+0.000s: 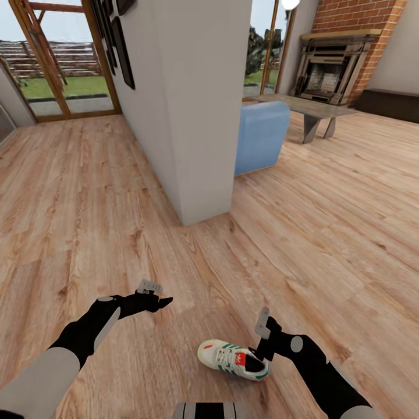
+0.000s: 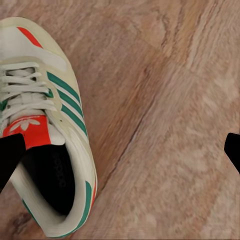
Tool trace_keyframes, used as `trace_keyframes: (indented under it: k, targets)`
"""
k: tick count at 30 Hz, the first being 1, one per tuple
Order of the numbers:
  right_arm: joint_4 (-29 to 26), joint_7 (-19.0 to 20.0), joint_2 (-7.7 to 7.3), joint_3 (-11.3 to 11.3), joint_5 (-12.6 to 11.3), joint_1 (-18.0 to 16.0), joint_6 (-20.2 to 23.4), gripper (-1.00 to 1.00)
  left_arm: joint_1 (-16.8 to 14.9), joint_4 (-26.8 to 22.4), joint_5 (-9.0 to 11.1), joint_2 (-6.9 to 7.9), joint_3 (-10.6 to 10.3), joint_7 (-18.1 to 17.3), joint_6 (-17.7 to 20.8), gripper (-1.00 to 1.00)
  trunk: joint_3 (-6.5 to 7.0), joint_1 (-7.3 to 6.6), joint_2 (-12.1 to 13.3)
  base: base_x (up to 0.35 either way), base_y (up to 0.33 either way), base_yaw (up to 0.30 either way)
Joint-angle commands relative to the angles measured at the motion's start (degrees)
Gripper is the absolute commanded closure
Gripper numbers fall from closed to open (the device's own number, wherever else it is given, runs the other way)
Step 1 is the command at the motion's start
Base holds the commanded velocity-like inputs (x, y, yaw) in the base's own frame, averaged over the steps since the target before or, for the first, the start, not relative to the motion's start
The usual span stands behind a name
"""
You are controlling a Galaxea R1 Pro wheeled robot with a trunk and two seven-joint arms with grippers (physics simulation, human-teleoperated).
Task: Pick up the two gym shoes and the two sandals from the corridor floor and place them onto the hallstand (shoe rack) in the corridor, making sure they are on the rack and not on the floor. Arrange them so the two gym shoes are next to each other and the two sandals are next to each other.
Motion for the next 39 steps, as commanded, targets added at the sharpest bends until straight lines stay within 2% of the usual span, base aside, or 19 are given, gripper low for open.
trace_keyframes:
  k: [1,8,15,21,27,39]
  targets:
    - [-0.1,0.2,-0.04,0.1,0.2,0.0,0.3,-1.0,0.0,-0.1,0.6,0.06,-0.2,0.1,0.5,-1.0,-0.36,0.01,0.0,0.0,0.0,0.0]
    - [-0.1,0.2,-0.04,0.1,0.2,0.0,0.3,-1.0,0.0,-0.1,0.6,0.08,-0.2,0.1,0.6,-1.0,-1.17,0.04,-0.1,0.0,0.0,0.0]
    - [-0.1,0.2,-0.04,0.1,0.3,0.0,0.4,-1.0,0.0,-0.1,0.7,0.14,-0.1,0.1,0.6,-1.0,-1.33,0.04,-0.1,0.0,0.0,0.0]
    - [0.7,0.2,-0.04,0.1,0.3,0.1,0.5,-1.0,0.0,-0.1,0.6,0.35,-0.1,0.1,0.7,-1.0,-2.74,0.19,-0.1,0.0,0.0,0.0]
    - [2.9,0.1,-0.04,0.2,0.4,0.1,0.5,-1.0,-0.1,-0.1,0.6,0.45,-0.1,0.1,0.7,-1.0,-3.12,0.19,-0.1,0.0,0.0,0.0]
    - [3.3,0.3,-0.16,0.1,0.5,0.1,0.3,-1.0,-0.3,-0.1,0.6,0.26,-0.2,0.1,0.7,-1.0,-3.3,0.19,-0.1,0.0,0.0,0.0]
